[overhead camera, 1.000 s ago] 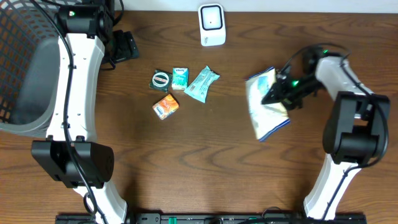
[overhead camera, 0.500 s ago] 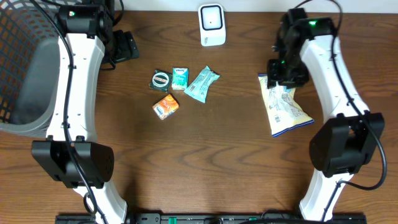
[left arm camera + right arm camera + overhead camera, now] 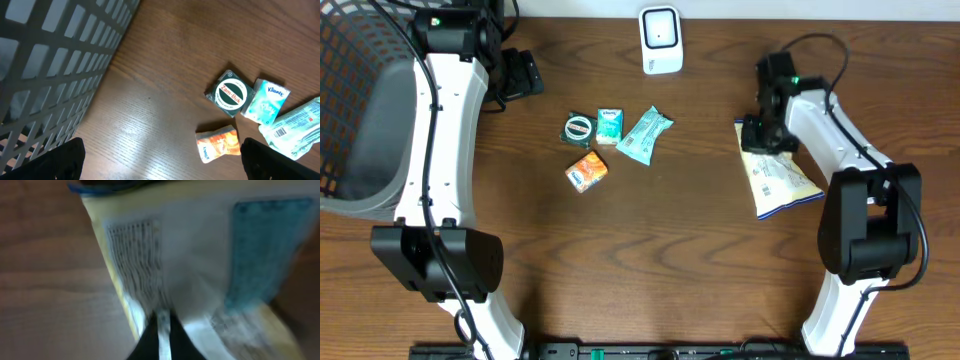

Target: Scan the item barcode

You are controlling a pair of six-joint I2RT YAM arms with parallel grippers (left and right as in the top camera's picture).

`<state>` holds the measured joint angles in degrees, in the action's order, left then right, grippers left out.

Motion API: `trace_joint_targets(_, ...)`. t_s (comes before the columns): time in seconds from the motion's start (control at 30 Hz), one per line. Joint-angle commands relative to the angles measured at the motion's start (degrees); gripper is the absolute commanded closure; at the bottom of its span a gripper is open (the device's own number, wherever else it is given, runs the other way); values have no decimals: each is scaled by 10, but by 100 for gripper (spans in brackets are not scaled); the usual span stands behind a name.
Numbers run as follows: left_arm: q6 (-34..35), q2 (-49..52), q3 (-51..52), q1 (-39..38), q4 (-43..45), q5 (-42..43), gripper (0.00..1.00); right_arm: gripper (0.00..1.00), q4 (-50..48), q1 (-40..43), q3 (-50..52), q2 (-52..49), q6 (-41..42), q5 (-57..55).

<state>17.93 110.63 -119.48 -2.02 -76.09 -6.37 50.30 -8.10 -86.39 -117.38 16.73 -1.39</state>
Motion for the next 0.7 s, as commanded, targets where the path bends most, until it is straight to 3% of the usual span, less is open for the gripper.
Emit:
trace_joint_targets(0.0,-5,6,3,1,-2,-7,2,94,-77,-9,59,0,-10,115)
trace_joint_targets(0.2,-5,6,3,1,-2,-7,3,94,-93,-41,24,1,-43,182)
trace_joint_targets(0.47,-5,6,3,1,-2,-7,2,95,156,-45,-179,1,-46,82)
trace_joint_targets(0.57,-5,6,3,1,-2,-7,3,94,226,-45,-191,1,-45,48)
trace_joint_targets(0.67,-5,6,3,1,-2,-7,2,94,234,-45,-162,0,-39,29)
